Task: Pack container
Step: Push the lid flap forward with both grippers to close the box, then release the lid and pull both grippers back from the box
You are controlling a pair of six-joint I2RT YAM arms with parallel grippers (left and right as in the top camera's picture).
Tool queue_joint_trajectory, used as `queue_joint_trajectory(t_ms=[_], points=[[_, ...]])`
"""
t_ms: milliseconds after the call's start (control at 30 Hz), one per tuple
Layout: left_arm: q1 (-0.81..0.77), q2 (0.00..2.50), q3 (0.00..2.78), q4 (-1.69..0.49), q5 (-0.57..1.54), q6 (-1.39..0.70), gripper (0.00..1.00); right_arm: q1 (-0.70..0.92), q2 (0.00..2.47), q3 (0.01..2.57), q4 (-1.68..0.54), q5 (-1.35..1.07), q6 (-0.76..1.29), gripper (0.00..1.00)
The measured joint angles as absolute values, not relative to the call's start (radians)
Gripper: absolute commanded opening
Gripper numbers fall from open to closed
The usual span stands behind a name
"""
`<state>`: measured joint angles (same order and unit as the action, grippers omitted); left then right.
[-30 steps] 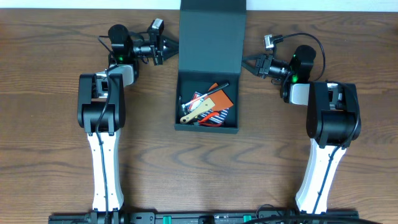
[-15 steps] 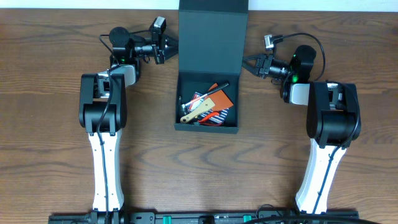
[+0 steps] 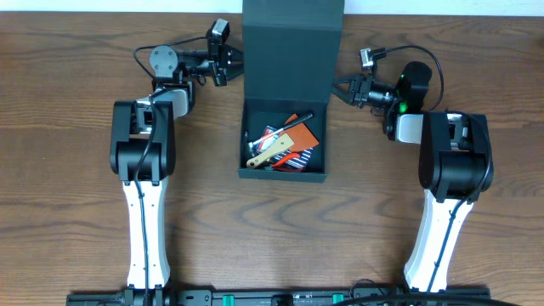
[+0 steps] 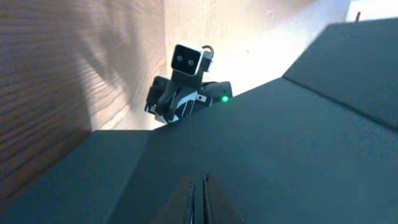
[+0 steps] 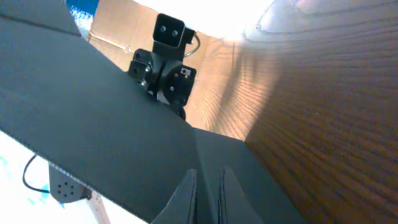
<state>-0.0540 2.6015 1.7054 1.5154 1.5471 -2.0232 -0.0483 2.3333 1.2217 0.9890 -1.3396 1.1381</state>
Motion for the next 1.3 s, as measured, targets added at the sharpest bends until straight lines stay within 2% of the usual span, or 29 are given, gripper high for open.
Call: queue_joint_trajectory(t_ms=[633,1300], points=[[-0.076,2.463,1.703,1.539,1.550,-2.024,0.05,-0.048,2.333,1.222,0.989,-1.347,1.162,0.04],[-0.076,2.408,1.467,1.571,1.558,-2.023,0.05,-0.049,2.333,1.222,0.989,-1.348,1.174,0.04]])
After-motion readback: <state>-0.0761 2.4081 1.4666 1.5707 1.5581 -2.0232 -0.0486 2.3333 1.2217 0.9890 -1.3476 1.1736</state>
